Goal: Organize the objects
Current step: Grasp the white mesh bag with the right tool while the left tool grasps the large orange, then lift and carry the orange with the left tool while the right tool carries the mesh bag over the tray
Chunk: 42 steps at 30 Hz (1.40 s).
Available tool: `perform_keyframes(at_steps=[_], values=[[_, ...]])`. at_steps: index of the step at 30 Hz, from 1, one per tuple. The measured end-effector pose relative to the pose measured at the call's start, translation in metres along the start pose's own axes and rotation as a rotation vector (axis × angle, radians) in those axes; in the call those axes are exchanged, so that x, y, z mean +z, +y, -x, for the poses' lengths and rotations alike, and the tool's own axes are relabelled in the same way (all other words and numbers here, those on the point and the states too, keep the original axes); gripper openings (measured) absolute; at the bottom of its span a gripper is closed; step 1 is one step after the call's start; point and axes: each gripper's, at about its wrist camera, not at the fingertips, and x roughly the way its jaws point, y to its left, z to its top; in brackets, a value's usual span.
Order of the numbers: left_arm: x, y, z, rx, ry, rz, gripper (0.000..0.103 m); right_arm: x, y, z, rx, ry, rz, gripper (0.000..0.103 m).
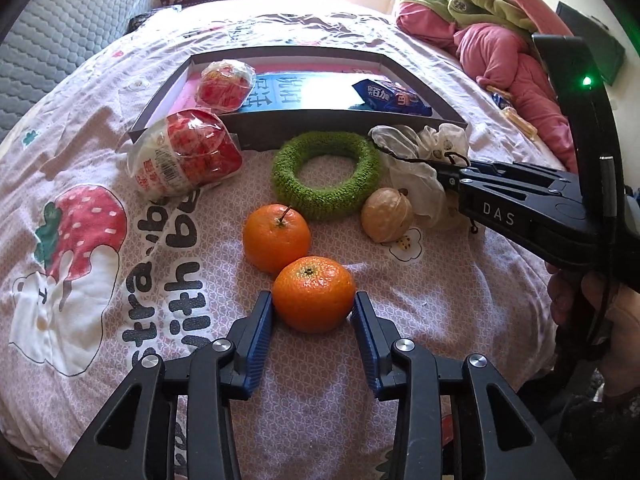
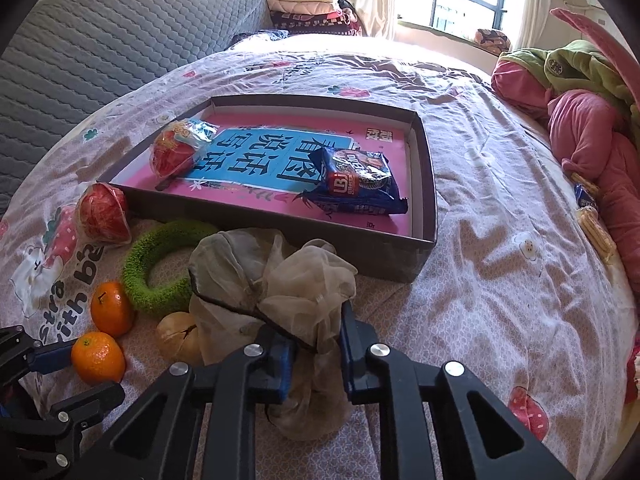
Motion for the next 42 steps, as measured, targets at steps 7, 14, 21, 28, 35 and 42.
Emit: perform_keyframes(at_steps=[7,14,21,28,35,42], values=[[-0.001,-0.001,0.006,-0.021,-0.003,0.003,0.04,0.0,-0.003,0.002,-0.001,-0.001,-0.002,0.016],[0.003,-0.008,0.027,-0.016,-0.092,-0.045,0.04,0.003,-0.01,0.014,-0.012,-0.04,-0.021,0.015],[0.009,-0.014,0.035,-0.019,-0.126,-0.058,0.04,0.009,-0.011,0.023,0.007,-0.072,-0.041,0.015],[0.017,-0.015,0.042,-0.016,-0.161,-0.046,0.04,0.014,-0.004,0.026,0.032,-0.086,-0.045,0.015],[0.037,-0.004,0.054,0.018,-0.25,0.01,0.04,0.022,0.005,0.035,0.049,-0.135,-0.057,0.015],[0.061,0.007,0.054,0.081,-0.307,0.011,0.04,0.034,0.01,0.042,0.053,-0.191,-0.079,0.015]])
